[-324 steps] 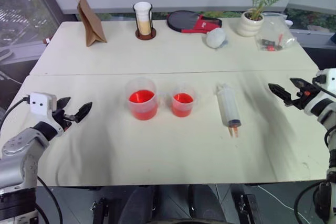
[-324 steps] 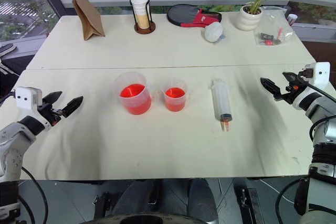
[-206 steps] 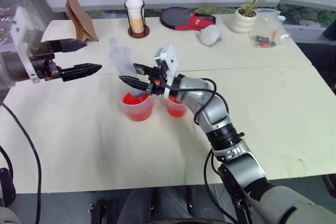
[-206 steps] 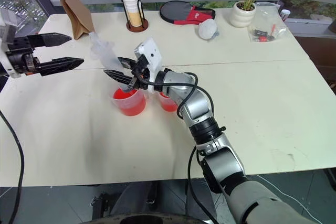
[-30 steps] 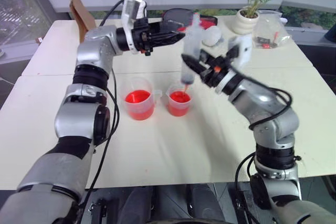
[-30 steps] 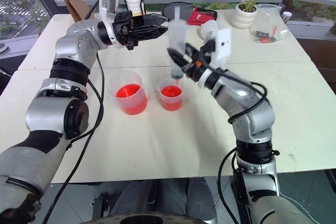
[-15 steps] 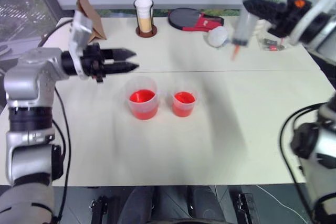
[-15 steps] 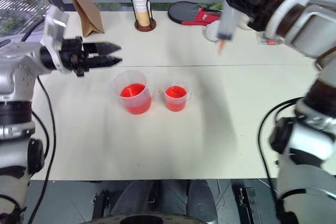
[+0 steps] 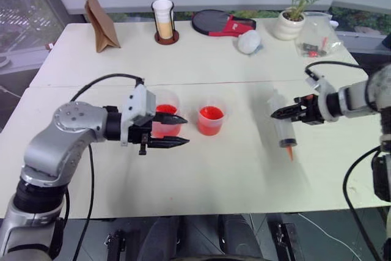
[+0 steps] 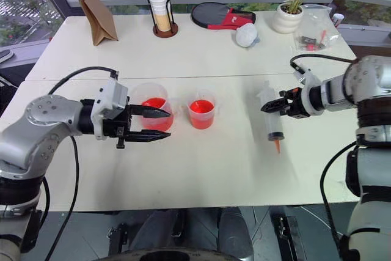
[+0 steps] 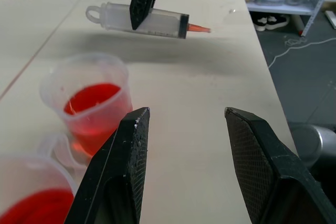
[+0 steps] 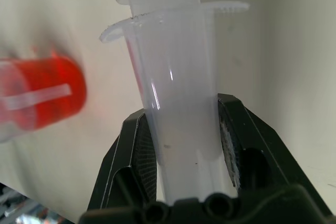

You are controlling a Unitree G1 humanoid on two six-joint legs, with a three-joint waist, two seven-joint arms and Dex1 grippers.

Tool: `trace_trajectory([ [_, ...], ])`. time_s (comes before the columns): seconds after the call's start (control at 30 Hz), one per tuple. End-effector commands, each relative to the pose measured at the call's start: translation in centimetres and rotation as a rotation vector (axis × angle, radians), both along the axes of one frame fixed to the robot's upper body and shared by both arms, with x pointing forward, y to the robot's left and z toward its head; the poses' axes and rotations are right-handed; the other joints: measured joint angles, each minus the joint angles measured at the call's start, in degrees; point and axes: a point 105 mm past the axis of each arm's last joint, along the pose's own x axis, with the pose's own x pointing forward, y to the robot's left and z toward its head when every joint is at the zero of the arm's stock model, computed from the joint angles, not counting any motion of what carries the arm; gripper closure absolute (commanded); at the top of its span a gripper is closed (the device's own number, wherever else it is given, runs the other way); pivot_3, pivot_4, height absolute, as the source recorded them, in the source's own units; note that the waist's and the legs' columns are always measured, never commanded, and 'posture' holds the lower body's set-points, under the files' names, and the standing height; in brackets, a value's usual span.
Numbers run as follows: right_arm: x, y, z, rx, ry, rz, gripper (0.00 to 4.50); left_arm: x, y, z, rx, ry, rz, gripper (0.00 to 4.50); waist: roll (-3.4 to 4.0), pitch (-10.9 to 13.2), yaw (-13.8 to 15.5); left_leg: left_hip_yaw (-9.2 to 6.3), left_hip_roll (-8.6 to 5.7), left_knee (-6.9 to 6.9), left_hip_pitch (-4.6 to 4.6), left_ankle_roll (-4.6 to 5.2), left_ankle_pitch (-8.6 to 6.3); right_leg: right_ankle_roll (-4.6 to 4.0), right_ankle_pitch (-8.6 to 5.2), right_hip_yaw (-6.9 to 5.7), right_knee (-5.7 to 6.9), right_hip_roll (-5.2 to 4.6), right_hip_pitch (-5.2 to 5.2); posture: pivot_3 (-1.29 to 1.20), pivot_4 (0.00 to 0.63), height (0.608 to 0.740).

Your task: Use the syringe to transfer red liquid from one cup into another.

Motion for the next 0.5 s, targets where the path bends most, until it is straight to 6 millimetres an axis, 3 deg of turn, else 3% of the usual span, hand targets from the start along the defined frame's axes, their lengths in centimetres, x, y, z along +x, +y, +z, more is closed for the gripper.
trace_trajectory([
  [0.03, 1.0, 0.4, 0.6, -0.012, -0.046, 0.016, 1.77, 0.0, -0.1, 0.3, -0.021, -0.025, 0.006, 2.13, 0.00, 0.00, 0.14, 0.00, -0.01, 0.09, -0.04, 0.02, -0.01, 0.00, 0.00, 0.00, 0.00, 0.00, 0.00, 0.00, 0.150, 0.739],
  [0.13, 1.1, 0.4, 0.1, -0.030, -0.050, 0.030, 0.12, 0.3, 0.0, 0.5, -0.043, -0.025, 0.030, 2.13, -0.01, 0.00, 0.25, 0.00, -0.07, 0.14, -0.05, 0.02, -0.01, 0.01, 0.00, -0.01, -0.02, -0.06, 0.04, 0.00, 0.150, 0.739],
  [0.2, 1.2, 0.0, 0.5, -0.038, -0.098, 0.051, 0.05, 0.7, 0.7, 1.8, -0.119, -0.009, 0.067, 2.13, -0.01, 0.00, 0.23, -0.01, -0.07, 0.15, -0.04, -0.04, 0.02, 0.01, 0.00, -0.01, -0.02, -0.06, 0.06, 0.00, 0.150, 0.739],
  [0.27, 1.7, -0.4, 2.4, -0.057, -0.240, 0.106, 0.05, 1.7, 2.4, 4.1, -0.210, -0.019, 0.142, 2.13, -0.02, 0.02, 0.25, -0.02, -0.07, 0.15, -0.05, -0.03, 0.01, 0.01, 0.00, -0.01, -0.02, -0.06, 0.02, 0.00, 0.150, 0.739],
  [0.4, 1.6, -1.9, 7.3, -0.041, -0.527, 0.181, 0.05, 3.7, 8.4, 8.3, -0.362, -0.075, 0.387, 2.13, 0.05, 0.05, -0.02, -0.06, -0.02, 0.12, -0.10, 0.07, -0.04, 0.03, 0.00, -0.09, 0.03, 0.01, -0.09, 0.00, 0.150, 0.739],
  [0.5, 1.1, -4.4, 10.3, -0.062, -0.779, 0.162, 0.05, 4.3, 13.7, 9.1, -0.428, -0.100, 0.587, 2.13, 0.04, 0.04, -0.26, 0.01, 0.01, 0.09, -0.05, 0.06, -0.05, 0.03, 0.00, -0.09, 0.03, 0.02, -0.09, 0.00, 0.150, 0.739],
])
